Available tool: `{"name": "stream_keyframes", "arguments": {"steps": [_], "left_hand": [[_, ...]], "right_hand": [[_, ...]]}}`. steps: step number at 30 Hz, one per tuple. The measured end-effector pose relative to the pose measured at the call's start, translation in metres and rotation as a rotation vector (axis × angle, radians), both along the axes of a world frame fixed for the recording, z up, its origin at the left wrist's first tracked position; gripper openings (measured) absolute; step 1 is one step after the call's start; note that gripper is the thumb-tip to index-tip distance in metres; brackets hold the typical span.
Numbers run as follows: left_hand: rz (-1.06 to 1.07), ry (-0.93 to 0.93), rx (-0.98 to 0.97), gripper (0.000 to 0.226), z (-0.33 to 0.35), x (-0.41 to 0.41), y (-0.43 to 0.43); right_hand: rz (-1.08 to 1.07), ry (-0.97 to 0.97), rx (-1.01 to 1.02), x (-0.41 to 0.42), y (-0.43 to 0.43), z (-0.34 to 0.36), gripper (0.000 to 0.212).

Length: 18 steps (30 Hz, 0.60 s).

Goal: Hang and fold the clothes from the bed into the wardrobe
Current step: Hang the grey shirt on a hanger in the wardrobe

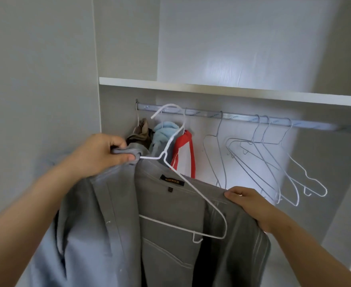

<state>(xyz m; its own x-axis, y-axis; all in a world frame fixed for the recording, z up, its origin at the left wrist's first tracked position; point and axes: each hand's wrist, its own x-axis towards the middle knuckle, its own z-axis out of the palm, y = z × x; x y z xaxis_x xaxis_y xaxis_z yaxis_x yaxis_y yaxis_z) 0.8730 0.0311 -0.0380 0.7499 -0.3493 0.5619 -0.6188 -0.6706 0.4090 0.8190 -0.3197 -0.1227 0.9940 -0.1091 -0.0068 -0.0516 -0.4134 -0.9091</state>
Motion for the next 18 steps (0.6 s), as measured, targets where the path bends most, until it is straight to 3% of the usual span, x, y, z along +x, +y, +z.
{"name": "stream_keyframes", "arguments": {"steps": [3,9,13,16,18], "left_hand": [[0.169,-0.131,0.139,0.043,-0.012,-0.001,-0.019],[0.346,-0.289,0.067,0.021,-0.044,-0.009,-0.067],[0.260,-0.254,-0.116,0.017,-0.052,-0.006,-0.070],[0.123,-0.155,-0.311,0.012,-0.043,-0.006,-0.059],[0.029,-0.148,-0.346,0.028,-0.035,-0.008,-0.053]], "right_hand": [[-0.076,-0.020,-0.006,-0.003,0.004,0.001,0.019],[-0.219,-0.190,0.028,-0.008,0.040,0.011,0.016],[0.005,-0.276,-0.085,-0.021,0.066,0.012,0.019],[-0.205,-0.509,-0.382,-0.022,0.054,0.016,0.007],[-0.239,-0.489,-0.679,-0.020,0.046,0.022,0.032]]}}
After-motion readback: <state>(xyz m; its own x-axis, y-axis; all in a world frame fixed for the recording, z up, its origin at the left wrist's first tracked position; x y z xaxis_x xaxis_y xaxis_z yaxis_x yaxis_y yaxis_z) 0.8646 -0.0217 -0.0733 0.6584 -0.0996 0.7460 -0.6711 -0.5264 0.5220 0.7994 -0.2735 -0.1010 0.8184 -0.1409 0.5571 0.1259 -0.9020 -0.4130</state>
